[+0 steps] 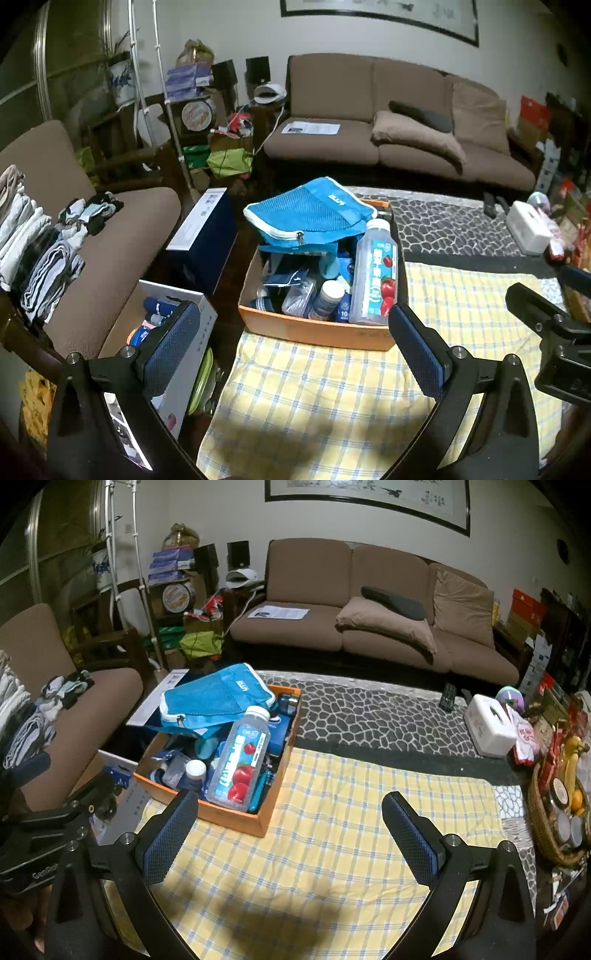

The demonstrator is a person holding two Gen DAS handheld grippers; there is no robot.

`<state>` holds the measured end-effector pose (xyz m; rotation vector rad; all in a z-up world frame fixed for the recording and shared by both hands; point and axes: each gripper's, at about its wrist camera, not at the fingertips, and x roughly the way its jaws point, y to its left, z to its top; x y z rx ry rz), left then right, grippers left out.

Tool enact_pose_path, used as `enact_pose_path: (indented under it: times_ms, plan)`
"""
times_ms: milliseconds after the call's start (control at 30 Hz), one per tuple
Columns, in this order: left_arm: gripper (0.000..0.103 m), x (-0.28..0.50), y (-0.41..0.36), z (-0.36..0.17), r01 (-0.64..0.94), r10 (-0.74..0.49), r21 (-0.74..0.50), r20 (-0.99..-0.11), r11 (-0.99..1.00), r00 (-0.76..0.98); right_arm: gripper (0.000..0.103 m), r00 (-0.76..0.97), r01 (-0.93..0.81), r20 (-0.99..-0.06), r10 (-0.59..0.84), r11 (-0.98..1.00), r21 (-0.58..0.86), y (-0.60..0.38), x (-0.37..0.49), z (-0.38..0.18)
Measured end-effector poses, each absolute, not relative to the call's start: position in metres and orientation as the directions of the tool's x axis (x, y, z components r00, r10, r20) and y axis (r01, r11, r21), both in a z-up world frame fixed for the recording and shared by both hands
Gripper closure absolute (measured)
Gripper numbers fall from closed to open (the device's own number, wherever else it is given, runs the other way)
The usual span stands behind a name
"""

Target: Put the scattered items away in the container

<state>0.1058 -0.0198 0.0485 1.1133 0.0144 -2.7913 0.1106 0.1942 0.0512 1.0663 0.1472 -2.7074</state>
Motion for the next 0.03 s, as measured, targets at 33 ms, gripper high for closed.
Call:
enact_pose_path:
  times_ms: [33]
  plan:
    - [0.001, 0.1062, -0.0197, 0.0487, 0.129, -0.121, 0.040, -0.684, -0.991, -0.720, 0.002, -0.710, 0.248, -0.683, -0.175, -0.969, -0.010, 0.1942, 0.1108, 0.0511]
